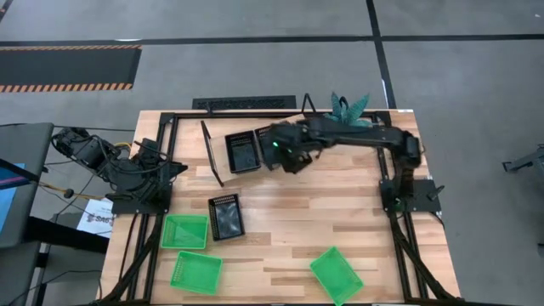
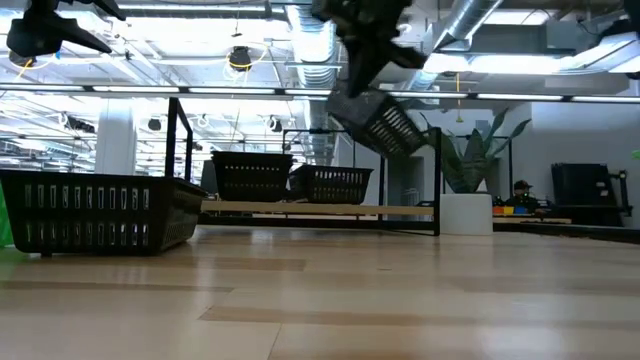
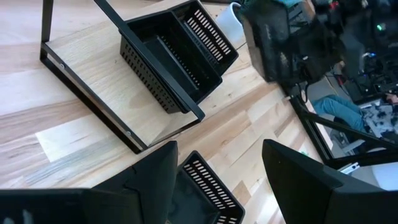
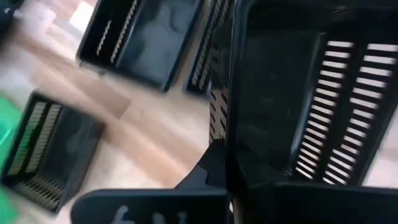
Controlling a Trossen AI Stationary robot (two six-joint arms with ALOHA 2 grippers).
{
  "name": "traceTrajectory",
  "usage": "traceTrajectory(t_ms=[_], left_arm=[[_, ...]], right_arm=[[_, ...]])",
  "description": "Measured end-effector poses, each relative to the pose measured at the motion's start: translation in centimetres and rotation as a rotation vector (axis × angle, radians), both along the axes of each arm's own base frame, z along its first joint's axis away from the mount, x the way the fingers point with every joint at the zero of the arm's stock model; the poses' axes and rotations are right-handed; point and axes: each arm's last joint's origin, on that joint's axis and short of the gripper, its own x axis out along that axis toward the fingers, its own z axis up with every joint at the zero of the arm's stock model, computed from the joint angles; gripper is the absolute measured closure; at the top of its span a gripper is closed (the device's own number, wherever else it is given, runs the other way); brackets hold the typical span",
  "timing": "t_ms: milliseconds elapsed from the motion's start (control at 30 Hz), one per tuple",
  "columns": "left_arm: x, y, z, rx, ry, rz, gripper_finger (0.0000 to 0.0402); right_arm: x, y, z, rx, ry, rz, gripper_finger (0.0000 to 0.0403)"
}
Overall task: Stack baskets on shelf by color
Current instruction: Stack the black basket on the right black basket
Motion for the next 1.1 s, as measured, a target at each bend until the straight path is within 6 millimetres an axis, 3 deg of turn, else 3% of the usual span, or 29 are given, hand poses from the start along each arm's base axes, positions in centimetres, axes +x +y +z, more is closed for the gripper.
traceTrajectory(t_ms=[267,433,867,1100], left_arm=[[0.0,0.0,0.0,0.001,0.000,0.001,0.0175],[0.0,0.0,0.0,0.001,0.000,0.000,0.0175],[0.0,0.0,0.0,0.024,0.010,-0.013,0.0175],[0.0,0.0,0.0,0.024,0.010,-0.013,0.0175]], right_arm=[[4.2,-4.6,-1.4,-0.064,0.029,0.042,0.0397],[5.1,-6.3,-1.3,-0.064,0.032,0.014,0.0397],[5.2,-6.7,-1.7,-0.054,0.090,0.004,0.0372],[4.8,-6.8,-1.8,-0.051,0.123,0.002,0.0336]])
